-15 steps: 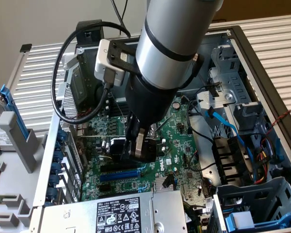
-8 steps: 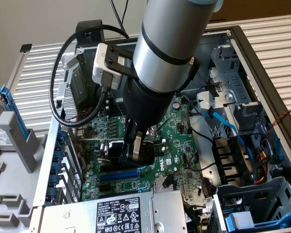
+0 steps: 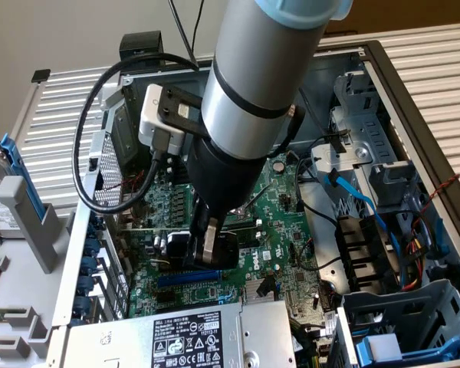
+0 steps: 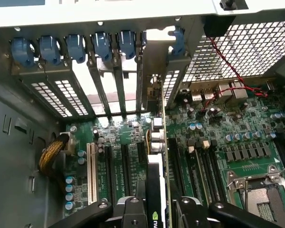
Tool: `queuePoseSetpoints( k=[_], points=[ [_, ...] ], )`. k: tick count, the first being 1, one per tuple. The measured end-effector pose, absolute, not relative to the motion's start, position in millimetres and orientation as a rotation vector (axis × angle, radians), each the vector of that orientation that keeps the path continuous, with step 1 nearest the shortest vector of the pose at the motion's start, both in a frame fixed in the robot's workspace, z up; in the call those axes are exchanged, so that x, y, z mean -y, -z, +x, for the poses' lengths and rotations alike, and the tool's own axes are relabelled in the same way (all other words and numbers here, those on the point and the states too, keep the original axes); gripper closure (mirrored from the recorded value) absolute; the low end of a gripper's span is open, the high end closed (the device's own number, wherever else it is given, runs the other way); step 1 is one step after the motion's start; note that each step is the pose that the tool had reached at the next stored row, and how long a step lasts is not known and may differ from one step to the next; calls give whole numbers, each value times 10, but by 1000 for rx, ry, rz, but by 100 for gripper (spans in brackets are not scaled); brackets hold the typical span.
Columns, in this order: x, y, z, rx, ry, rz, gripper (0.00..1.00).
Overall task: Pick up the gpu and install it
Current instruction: 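Insert the gpu into the slot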
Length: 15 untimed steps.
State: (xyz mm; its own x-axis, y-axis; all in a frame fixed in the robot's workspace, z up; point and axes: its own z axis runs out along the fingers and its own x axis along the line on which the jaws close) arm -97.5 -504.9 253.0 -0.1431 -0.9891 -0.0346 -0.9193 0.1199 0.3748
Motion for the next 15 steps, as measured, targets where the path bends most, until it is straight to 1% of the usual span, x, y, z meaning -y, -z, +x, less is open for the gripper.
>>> queuePoseSetpoints(
  k=[4,9,15],
  points=[
    [5048,-2517,-980,2172,454,1892,71],
    [5045,-2484,-1014,2170,437,1886,71],
    [5046,-2481,-1014,2170,437,1886,71]
  ],
)
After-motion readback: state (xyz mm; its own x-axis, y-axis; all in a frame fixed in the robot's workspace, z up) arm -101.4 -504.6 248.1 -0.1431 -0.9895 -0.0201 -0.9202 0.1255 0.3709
